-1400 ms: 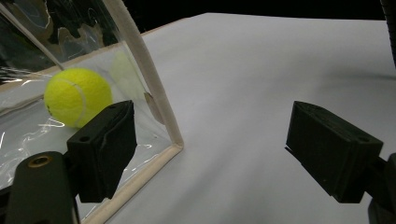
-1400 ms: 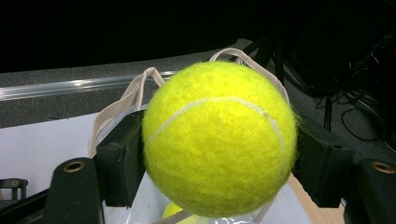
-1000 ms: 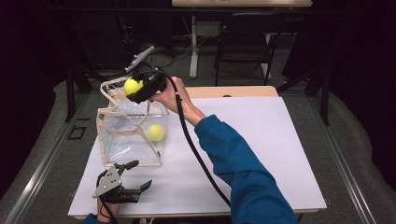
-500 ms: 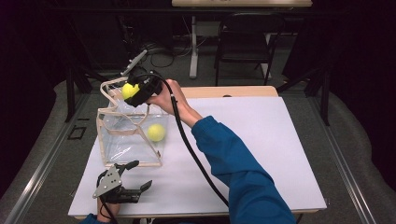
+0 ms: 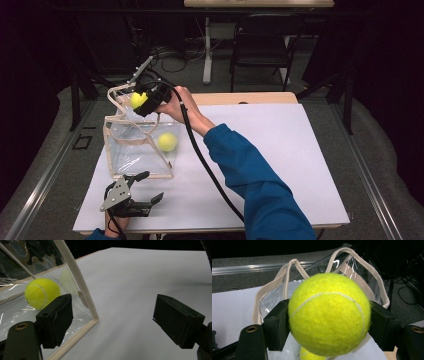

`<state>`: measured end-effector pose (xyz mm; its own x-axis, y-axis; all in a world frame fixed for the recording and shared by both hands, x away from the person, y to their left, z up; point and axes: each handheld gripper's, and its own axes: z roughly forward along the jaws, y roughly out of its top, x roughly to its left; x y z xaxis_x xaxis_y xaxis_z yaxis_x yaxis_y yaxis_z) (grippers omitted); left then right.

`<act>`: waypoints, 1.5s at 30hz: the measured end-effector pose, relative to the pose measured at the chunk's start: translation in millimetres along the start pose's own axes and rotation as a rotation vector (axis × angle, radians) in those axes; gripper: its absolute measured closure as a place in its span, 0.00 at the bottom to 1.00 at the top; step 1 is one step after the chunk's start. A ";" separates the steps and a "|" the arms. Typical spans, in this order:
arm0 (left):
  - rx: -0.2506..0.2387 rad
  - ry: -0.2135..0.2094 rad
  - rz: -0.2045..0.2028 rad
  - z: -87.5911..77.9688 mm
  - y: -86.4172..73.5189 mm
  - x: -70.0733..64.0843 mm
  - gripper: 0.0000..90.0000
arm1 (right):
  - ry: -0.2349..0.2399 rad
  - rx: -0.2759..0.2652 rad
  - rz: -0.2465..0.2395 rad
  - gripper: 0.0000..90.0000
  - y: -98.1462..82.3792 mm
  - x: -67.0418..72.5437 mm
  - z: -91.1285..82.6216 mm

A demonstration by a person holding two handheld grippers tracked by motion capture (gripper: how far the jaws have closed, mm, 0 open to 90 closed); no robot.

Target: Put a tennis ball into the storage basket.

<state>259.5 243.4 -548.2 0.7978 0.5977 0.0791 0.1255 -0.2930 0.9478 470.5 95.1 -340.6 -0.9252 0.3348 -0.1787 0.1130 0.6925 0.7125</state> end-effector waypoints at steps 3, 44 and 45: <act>-0.011 0.002 -0.008 0.2 -0.7 0.6 0.18 | 0.004 0.025 -0.008 0.29 0.5 1.5 4.6; 0.004 -0.009 -0.012 3.4 -0.2 -0.9 0.18 | 0.027 -0.024 0.115 0.00 -38.1 -10.3 -34.9; 0.007 -0.011 -0.011 3.9 -0.1 -1.0 0.18 | 0.026 -0.025 0.120 0.00 -41.8 -11.4 -37.1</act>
<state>260.9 239.9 -549.5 0.8025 0.5930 0.0652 0.1383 -0.2912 0.9466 462.9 38.6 -343.1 -0.9147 0.3975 -0.0737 0.2147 0.6321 0.7445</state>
